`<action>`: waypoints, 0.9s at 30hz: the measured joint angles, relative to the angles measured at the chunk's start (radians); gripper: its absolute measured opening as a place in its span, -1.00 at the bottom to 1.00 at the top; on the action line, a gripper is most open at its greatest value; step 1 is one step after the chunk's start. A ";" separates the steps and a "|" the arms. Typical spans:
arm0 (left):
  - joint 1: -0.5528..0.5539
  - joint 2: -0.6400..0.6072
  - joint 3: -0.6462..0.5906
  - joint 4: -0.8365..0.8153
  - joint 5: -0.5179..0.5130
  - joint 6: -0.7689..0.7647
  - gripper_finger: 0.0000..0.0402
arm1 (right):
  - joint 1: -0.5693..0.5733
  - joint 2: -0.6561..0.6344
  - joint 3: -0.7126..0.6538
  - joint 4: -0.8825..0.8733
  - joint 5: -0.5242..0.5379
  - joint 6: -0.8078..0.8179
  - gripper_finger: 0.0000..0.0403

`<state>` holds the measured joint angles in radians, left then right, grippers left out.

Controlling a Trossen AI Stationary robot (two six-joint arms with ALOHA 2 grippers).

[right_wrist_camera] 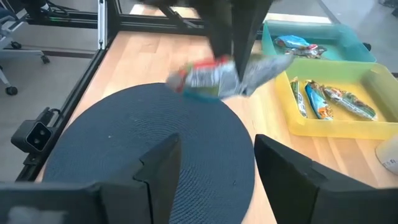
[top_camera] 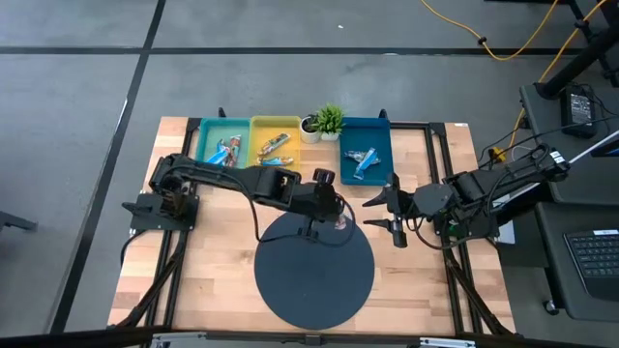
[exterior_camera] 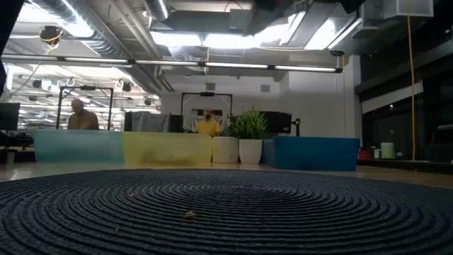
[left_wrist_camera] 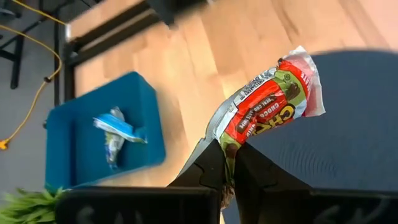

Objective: Pick and place Granola Bars by type
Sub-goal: Put the red granola bar into the green bin

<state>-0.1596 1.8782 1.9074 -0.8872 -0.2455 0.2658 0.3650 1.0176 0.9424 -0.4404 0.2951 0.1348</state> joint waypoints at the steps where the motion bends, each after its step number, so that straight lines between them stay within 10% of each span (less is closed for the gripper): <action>1: 0.001 0.000 0.023 -0.011 0.000 -0.008 -0.94 | 0.000 0.000 0.000 0.000 0.000 -0.006 0.02; 14: 0.094 -0.017 0.310 -0.262 -0.110 -0.122 -0.94 | 0.000 0.000 0.000 0.000 0.000 -0.011 0.02; 27: 0.321 -0.202 0.319 -0.291 -0.180 -0.221 -0.95 | 0.000 0.000 0.000 0.000 0.000 -0.008 0.02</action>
<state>0.1616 1.6764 2.2265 -1.1786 -0.4259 0.0448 0.3649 1.0180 0.9424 -0.4400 0.2955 0.1268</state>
